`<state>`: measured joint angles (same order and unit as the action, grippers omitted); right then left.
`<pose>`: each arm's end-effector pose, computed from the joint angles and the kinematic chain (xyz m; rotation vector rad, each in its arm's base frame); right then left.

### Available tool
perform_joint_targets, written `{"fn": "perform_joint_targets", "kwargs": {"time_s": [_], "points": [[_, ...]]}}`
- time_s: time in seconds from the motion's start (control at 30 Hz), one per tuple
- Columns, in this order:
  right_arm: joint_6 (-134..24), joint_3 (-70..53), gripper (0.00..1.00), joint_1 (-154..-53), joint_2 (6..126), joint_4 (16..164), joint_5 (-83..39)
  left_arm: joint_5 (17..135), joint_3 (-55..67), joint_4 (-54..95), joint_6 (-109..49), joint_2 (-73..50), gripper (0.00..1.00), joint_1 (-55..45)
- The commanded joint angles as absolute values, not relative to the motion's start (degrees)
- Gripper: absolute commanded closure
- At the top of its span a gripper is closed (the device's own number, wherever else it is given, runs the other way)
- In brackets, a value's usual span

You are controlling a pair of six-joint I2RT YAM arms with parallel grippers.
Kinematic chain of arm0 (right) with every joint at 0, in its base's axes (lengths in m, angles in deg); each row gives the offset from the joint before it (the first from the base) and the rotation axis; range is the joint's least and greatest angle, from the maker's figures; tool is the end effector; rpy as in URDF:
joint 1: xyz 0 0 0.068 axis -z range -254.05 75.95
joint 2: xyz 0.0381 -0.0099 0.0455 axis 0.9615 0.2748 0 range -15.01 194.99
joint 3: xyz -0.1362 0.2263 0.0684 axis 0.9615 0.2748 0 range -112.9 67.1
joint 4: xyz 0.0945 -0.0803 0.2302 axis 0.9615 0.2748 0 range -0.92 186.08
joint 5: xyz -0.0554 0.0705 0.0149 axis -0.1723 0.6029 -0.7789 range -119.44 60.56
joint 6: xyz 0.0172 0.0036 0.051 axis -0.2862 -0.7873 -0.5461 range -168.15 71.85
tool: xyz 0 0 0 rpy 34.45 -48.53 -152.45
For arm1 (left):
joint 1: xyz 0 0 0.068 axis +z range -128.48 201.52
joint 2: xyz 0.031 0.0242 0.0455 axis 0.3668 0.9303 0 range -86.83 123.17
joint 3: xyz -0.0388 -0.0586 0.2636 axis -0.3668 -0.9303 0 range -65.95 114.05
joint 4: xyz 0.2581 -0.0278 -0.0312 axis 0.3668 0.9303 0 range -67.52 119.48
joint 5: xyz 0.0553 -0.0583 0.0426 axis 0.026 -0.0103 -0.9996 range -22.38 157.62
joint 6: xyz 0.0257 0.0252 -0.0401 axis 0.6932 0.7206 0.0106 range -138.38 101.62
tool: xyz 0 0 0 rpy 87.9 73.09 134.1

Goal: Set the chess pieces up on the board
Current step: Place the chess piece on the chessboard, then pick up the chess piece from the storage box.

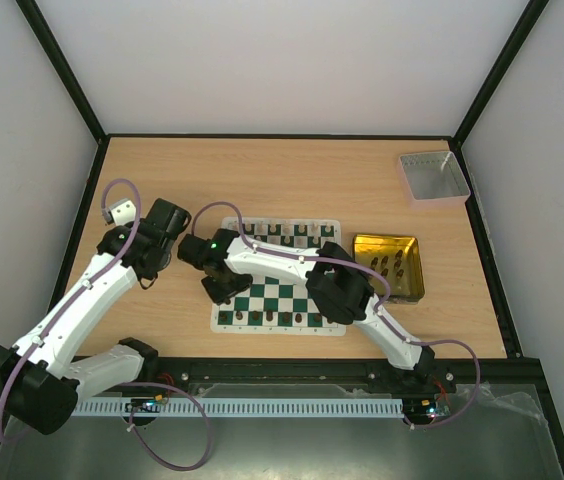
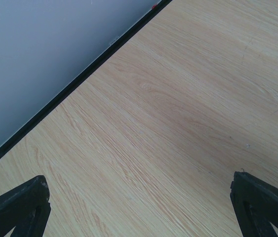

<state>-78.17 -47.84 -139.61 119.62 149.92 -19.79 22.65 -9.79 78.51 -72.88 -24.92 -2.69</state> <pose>0.1907 0.4343 0.1677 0.9687 -2.9514 -0.3666 0.1857 -0.0560 0.2943 -0.8164 2.1173 0.3626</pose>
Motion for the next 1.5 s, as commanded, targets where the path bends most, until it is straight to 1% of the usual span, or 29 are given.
{"fn": "perform_joint_targets", "kwargs": {"time_s": [0.0, 0.13, 0.33, 0.53, 0.63, 0.73, 0.9, 1.0, 1.47], "points": [[-78.7, -49.0, 0.57, -139.1, 116.7, 151.3, -23.2, 21.8, -10.1, 79.1, -73.3, -25.2, 0.01, -2.9], [-80.4, -44.5, 0.58, -137.1, 112.9, 147.9, -23.5, 19.6, -8.7, 82.2, -76.9, -25.7, 0.01, -3.0], [-82.7, -38.4, 0.61, -133.2, 106.4, 145.1, -26.0, 20.0, -8.7, 81.7, -76.4, -25.9, 0.01, -3.0], [-83.5, -35.0, 0.63, -124.9, 98.8, 146.0, -31.6, 21.2, -9.3, 79.9, -74.5, -25.6, 0.01, -3.0], [-84.3, -29.8, 0.63, -118.5, 93.4, 145.8, -34.1, 22.8, -9.9, 78.0, -72.4, -25.2, 0.01, -2.9], [-86.7, -21.7, 0.62, -109.6, 87.6, 144.7, -34.0, 25.1, -10.7, 75.5, -69.4, -24.3, 0.01, -3.3], [-87.6, -8.9, 0.61, -93.9, 81.1, 142.6, -27.7, 27.7, -11.5, 72.7, -65.6, -22.0, 0.01, -4.3], [-86.7, -5.4, 0.61, -89.3, 80.8, 142.5, -26.7, 28.4, -11.6, 71.9, -64.8, -21.0, 0.01, -5.1], [-86.0, 2.3, 0.63, -85.4, 81.4, 137.7, -24.5, 27.3, -12.0, 72.2, -66.3, -18.8, 0.01, -5.8]]}}
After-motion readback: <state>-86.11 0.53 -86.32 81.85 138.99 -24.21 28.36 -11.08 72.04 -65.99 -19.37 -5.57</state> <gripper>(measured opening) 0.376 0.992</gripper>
